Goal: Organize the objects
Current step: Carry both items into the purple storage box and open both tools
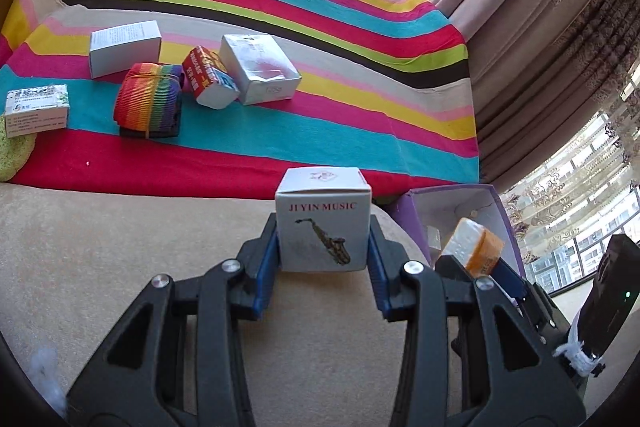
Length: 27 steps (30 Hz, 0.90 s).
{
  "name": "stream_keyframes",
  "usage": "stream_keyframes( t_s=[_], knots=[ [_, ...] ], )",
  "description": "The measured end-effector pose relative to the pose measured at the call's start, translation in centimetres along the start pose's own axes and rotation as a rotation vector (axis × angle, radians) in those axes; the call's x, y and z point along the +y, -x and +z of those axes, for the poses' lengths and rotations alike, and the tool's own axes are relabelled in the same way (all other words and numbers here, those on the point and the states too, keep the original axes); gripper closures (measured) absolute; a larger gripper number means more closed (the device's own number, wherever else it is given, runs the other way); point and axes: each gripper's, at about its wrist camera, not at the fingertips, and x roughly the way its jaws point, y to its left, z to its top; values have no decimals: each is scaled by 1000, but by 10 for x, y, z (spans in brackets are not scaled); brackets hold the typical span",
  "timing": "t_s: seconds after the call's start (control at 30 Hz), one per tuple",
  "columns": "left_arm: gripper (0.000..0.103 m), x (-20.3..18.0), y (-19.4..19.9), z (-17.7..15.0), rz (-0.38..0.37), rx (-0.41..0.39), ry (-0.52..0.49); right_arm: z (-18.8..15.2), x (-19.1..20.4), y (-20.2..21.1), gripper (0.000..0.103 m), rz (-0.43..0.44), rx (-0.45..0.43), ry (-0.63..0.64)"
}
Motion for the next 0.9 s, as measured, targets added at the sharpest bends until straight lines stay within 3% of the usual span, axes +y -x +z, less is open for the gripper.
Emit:
stream_keyframes(
  t_s=[0.67, 0.9],
  knots=[
    [59, -111, -57, -19, -202, 133, -203, 4, -147, 27, 24, -228, -30, -180],
    [58, -145, -67, -13, -287, 109, -266, 2, -184, 34, 24, -309, -47, -231]
  ],
)
